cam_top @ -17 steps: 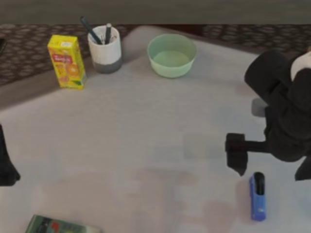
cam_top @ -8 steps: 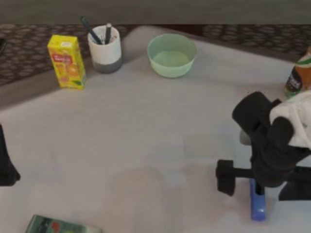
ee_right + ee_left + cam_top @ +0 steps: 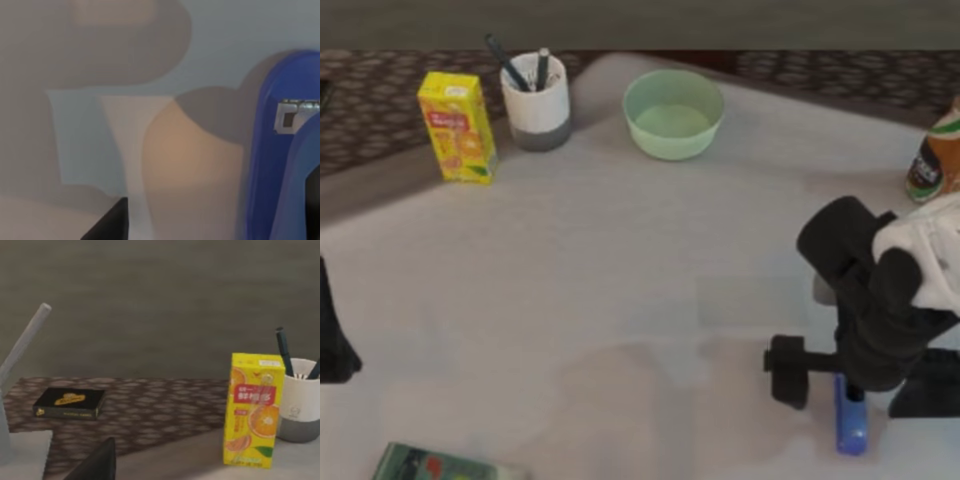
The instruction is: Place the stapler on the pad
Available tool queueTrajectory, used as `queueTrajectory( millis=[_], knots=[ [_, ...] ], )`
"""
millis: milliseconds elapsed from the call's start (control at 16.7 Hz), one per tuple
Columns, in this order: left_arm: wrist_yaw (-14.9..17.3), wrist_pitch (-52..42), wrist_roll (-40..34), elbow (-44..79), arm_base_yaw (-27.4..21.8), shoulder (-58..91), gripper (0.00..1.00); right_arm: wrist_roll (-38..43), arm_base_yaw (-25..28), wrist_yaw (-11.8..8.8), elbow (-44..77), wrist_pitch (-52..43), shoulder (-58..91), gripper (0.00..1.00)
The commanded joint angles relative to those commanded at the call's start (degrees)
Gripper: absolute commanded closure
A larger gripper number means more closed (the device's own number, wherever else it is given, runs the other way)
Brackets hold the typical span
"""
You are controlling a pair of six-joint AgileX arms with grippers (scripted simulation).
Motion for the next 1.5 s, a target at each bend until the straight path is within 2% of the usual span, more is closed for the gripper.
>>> queueTrajectory(
  millis=[600,1200,1500],
  knots=[
    [0.0,0.0,0.0,0.0,0.0,0.0,0.00,0.0,0.0,0.0,0.0,0.0,0.0,0.98],
    [0.0,0.0,0.0,0.0,0.0,0.0,0.00,-0.1,-0.1,0.3,0.1,-0.3,-0.2,1.00],
    [0.0,0.0,0.0,0.0,0.0,0.0,0.00,0.0,0.1,0.3,5.4,-9.8,-4.0,1.00]
  ],
)
